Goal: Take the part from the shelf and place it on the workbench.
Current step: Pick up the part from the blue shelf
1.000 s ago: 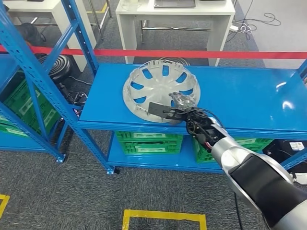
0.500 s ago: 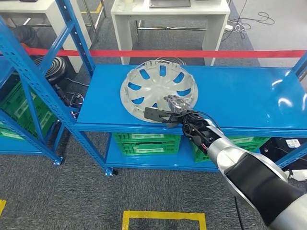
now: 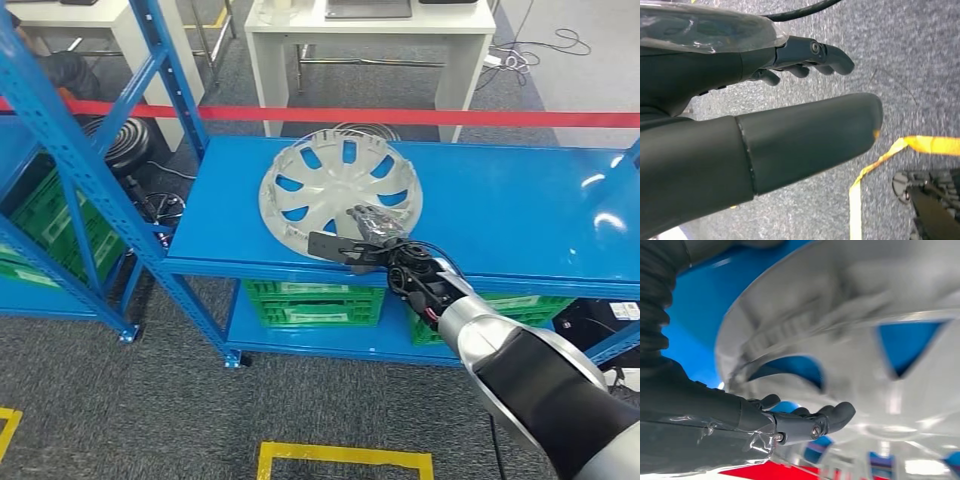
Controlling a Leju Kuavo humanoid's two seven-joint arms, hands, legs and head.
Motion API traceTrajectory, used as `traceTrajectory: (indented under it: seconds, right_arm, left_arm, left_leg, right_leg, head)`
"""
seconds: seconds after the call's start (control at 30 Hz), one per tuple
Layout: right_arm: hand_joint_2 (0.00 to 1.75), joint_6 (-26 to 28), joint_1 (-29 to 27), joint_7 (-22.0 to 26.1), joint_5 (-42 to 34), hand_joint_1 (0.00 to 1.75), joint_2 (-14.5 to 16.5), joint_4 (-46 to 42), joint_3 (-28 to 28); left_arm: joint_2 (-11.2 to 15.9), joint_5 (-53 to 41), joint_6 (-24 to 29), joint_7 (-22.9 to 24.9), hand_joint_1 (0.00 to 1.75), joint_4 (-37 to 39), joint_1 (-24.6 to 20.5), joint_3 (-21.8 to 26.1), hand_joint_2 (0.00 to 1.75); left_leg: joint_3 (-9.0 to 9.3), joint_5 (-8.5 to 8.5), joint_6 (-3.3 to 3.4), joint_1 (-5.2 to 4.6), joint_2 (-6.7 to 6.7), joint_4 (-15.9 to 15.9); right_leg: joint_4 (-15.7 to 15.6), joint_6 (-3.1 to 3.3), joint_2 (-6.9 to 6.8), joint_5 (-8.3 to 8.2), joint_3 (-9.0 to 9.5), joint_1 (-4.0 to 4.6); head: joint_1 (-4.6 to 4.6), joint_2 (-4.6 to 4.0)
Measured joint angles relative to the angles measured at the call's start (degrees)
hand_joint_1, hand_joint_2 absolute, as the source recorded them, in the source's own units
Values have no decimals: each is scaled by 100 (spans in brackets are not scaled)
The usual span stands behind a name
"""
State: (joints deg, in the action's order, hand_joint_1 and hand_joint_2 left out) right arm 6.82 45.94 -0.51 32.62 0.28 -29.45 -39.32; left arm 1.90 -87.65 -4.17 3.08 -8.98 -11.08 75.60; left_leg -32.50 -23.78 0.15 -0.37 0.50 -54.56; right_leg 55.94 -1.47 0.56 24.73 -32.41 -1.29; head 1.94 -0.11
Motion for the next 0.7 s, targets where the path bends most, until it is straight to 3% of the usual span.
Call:
traceTrajectory:
  seconds: [0.07,0.17,0.2,0.23,0.27,0.33,0.4,0.47,0.53,0.57,0.63,0.67,0.7]
  right_arm:
    - [175,-7,5,24,-1,0,0,3,1]
    - [175,-20,3,50,-8,0,0,8,1]
    - [175,-25,2,55,-11,0,0,14,1]
    - [175,-28,2,59,-12,0,0,20,2]
    - [175,-29,3,63,-14,0,0,24,2]
    - [175,-32,7,69,-38,0,0,27,3]
    - [175,-35,7,77,-78,0,-1,31,5]
    - [175,-43,5,90,-96,0,-2,38,7]
    - [175,-54,1,99,-97,0,-11,43,8]
    - [175,-58,1,101,-99,0,-19,44,9]
    - [175,-62,-11,106,-107,0,-34,48,12]
    - [175,-66,-21,111,-111,0,-35,48,13]
    - [175,-70,-35,118,-114,0,-35,49,15]
  left_arm:
    - [1,0,0,0,0,1,4,0,0]
    - [4,0,0,0,0,2,6,0,0]
    - [3,0,0,0,0,2,10,0,0]
    - [1,0,0,0,0,2,15,0,0]
    - [-1,0,0,0,0,2,18,0,0]
    - [7,0,0,0,0,1,14,0,0]
    - [23,0,1,-2,0,1,6,0,0]
    - [32,0,2,-4,0,2,5,0,0]
    - [29,0,2,-4,0,2,7,0,0]
    - [25,0,2,-5,0,2,7,0,0]
    - [13,-1,2,-7,0,2,10,0,0]
    - [13,-1,3,-8,0,2,9,0,0]
    - [13,-2,3,-8,0,2,8,0,0]
  left_leg:
    - [-126,-187,-65,24,-8,-294]
    - [-681,-718,-151,51,-15,-1460]
    - [-825,-784,-159,60,-15,-1731]
    - [-866,-743,-152,66,-15,-1778]
    - [-779,-598,-131,69,-15,-1568]
    - [-352,-220,-54,54,-15,-699]
    - [-38,-20,12,12,-19,-77]
    - [16,6,44,-27,-22,38]
    - [54,55,86,-7,-31,129]
    - [73,76,67,-1,-29,171]
    - [110,74,28,-29,-23,200]
    - [117,61,8,-45,-13,187]
    - [127,52,23,-54,-11,181]
  right_leg:
    - [-9,60,-1,-20,3,-13]
    - [-10,89,-6,-25,1,-19]
    - [-11,90,-8,-24,3,-19]
    - [-11,90,-9,-23,4,-19]
    - [-11,91,-8,-23,7,-18]
    - [-15,83,-7,-24,16,-16]
    - [-23,44,0,-24,18,-8]
    - [-52,-22,9,-28,28,-10]
    - [-33,-82,3,7,26,-9]
    - [-27,-58,-3,63,22,3]
    - [-72,69,-9,44,44,19]
    - [-143,84,-9,4,79,19]
    - [-187,60,-8,-67,104,14]
  head:
    - [-50,0]
    - [-129,0]
    - [-139,0]
    - [-146,0]
    - [-154,0]
    - [-157,0]
    - [-156,0]
    - [-153,0]
    - [-145,0]
    - [-127,0]
    - [-69,0]
    - [-60,0]
    - [-53,0]
